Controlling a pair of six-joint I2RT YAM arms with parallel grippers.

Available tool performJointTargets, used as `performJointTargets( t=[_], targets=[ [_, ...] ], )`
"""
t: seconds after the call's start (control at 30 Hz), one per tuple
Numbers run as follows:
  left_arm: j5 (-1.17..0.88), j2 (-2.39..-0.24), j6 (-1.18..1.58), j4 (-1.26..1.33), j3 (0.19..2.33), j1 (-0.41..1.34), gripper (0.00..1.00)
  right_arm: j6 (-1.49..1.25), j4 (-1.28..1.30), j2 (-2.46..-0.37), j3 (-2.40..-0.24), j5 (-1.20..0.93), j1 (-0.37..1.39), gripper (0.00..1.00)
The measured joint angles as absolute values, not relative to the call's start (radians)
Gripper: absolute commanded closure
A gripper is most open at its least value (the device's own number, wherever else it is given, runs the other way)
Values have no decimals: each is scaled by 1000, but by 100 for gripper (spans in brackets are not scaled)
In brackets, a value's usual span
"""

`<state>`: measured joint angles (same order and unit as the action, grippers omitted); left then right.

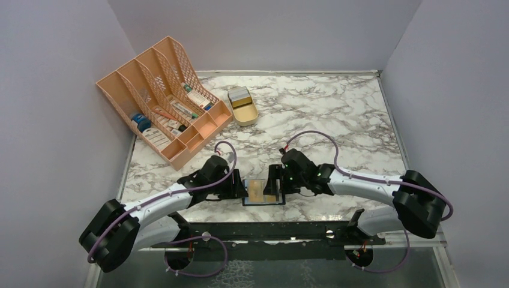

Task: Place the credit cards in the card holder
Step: Close the card holder at the center of the board.

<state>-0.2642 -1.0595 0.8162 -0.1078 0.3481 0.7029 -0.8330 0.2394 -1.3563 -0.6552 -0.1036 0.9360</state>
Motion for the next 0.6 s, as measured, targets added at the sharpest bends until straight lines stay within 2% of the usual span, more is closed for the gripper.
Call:
performJointTargets(
  t=[0.3,0.47,0.6],
  targets=[
    [-229,-1076,812,-110,348,704,59,-849,240,-1290,-596,-51,927,26],
    [-204,-1075,813,-119,348,705,67,-861,253,-1292,-589,-27,927,23],
    [-167,-1066,813,-151,353,705,69,-867,258,-1292,-588,-11,927,22]
  ],
)
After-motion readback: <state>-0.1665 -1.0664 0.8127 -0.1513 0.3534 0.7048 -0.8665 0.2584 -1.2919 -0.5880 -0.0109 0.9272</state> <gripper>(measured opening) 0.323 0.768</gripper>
